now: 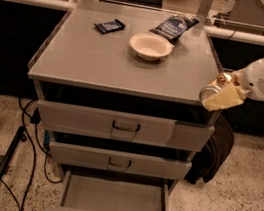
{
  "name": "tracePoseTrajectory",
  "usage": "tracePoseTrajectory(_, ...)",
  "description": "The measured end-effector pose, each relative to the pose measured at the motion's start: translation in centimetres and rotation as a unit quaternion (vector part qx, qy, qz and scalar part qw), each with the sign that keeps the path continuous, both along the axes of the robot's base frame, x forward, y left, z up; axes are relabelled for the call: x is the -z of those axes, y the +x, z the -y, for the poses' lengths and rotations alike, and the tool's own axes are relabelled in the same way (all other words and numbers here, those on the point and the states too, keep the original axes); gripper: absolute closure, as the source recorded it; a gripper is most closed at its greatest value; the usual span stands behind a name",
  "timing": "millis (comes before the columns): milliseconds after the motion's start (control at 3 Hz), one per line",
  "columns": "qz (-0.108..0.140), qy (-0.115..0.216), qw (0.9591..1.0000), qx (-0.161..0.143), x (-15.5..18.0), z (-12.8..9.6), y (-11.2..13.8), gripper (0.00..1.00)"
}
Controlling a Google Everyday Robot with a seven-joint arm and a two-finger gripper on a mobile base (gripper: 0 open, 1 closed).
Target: Place orange can into bottom drawer
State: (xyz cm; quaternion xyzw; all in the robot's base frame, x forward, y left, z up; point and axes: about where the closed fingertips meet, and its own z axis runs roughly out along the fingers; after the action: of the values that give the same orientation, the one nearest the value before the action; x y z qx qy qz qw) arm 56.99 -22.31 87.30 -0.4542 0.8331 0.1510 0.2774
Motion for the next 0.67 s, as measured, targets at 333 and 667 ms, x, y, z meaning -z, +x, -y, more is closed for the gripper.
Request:
tracePoseTrajectory(333, 0.0, 0.014, 0.9997, -0.019, -1.6, 0.9, -4.0, 1.0)
tracePoseTrajectory(667, -0.007, 0.034, 0.9987, -0.038, -1.7, 1.3, -8.8, 1.0)
